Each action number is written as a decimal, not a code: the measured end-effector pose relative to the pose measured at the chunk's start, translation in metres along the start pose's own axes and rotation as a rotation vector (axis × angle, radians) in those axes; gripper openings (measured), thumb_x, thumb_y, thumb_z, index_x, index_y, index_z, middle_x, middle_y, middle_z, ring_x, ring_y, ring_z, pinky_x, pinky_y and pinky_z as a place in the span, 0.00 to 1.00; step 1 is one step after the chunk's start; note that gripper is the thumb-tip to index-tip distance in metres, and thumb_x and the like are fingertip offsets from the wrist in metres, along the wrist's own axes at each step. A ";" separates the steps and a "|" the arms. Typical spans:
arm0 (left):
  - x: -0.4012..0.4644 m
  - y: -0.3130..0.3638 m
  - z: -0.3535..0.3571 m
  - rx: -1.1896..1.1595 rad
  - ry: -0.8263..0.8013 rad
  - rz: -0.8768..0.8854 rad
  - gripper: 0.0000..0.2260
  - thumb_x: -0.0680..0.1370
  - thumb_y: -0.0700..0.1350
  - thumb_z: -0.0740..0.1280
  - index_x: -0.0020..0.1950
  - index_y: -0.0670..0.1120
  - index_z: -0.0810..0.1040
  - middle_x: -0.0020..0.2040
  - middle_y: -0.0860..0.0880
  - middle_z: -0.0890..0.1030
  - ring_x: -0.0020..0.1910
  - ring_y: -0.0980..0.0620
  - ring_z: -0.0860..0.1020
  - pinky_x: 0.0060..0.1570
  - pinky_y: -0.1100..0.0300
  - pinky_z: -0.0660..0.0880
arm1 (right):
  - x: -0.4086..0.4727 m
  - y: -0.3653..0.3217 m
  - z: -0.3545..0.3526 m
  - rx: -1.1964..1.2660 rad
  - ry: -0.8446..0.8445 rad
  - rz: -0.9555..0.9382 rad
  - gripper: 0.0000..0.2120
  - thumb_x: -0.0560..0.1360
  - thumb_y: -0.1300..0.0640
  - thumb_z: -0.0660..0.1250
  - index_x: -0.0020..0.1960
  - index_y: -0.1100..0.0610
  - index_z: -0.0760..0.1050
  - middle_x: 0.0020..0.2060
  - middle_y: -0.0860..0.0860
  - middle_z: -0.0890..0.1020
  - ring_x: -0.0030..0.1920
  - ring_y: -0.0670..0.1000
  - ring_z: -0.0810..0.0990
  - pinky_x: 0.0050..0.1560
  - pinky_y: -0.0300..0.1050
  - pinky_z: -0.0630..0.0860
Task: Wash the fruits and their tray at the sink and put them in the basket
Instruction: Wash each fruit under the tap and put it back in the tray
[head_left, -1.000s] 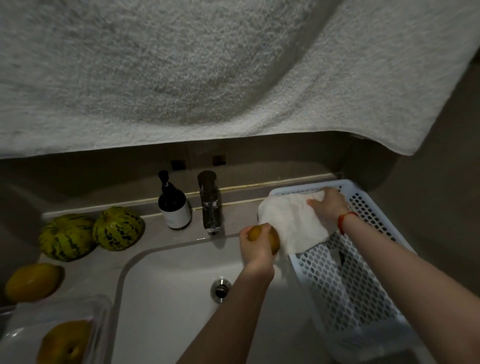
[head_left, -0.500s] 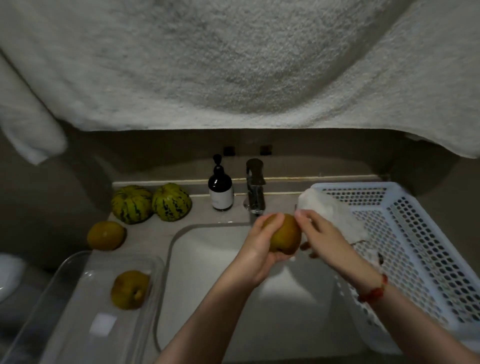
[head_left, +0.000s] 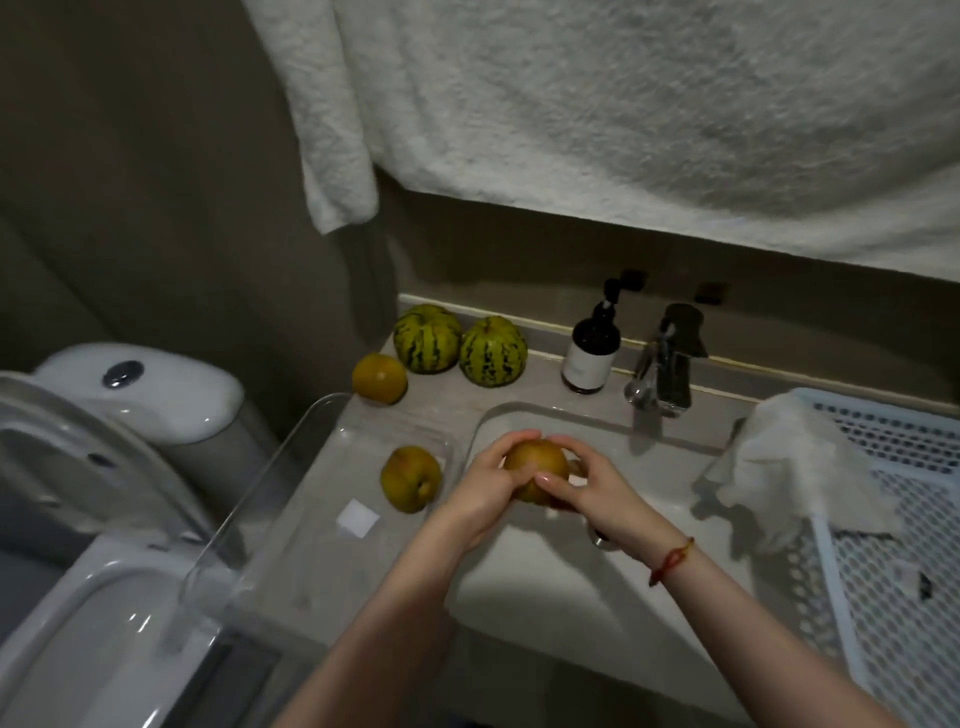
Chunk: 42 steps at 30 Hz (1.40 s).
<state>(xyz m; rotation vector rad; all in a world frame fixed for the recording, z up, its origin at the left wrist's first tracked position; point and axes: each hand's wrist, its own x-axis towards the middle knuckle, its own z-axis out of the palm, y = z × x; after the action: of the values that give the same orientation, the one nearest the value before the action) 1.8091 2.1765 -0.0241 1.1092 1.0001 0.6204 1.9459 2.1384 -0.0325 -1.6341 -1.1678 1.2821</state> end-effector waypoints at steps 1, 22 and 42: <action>-0.005 0.003 -0.009 0.032 0.014 0.050 0.17 0.77 0.30 0.61 0.60 0.48 0.73 0.62 0.42 0.73 0.59 0.44 0.74 0.54 0.58 0.73 | 0.003 -0.007 0.006 -0.058 0.001 -0.044 0.23 0.73 0.61 0.70 0.65 0.56 0.68 0.59 0.53 0.73 0.58 0.49 0.75 0.55 0.45 0.78; -0.088 -0.031 -0.152 0.611 0.390 -0.057 0.24 0.60 0.31 0.78 0.52 0.44 0.76 0.44 0.50 0.77 0.37 0.58 0.77 0.33 0.74 0.72 | 0.014 -0.041 0.149 -1.175 -0.265 -0.693 0.28 0.66 0.42 0.71 0.62 0.50 0.70 0.55 0.50 0.78 0.57 0.52 0.69 0.54 0.47 0.63; -0.075 -0.012 -0.152 0.673 0.320 -0.025 0.16 0.68 0.39 0.75 0.51 0.50 0.74 0.46 0.54 0.74 0.38 0.58 0.75 0.33 0.71 0.71 | 0.050 -0.071 0.122 -0.756 -0.252 -0.503 0.22 0.70 0.40 0.68 0.60 0.48 0.73 0.55 0.46 0.79 0.45 0.40 0.76 0.45 0.38 0.74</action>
<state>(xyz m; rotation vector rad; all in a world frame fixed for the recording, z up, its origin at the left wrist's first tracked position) 1.6389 2.1767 -0.0259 1.6095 1.5629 0.4533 1.8169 2.2098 -0.0096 -1.5149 -2.2440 0.7615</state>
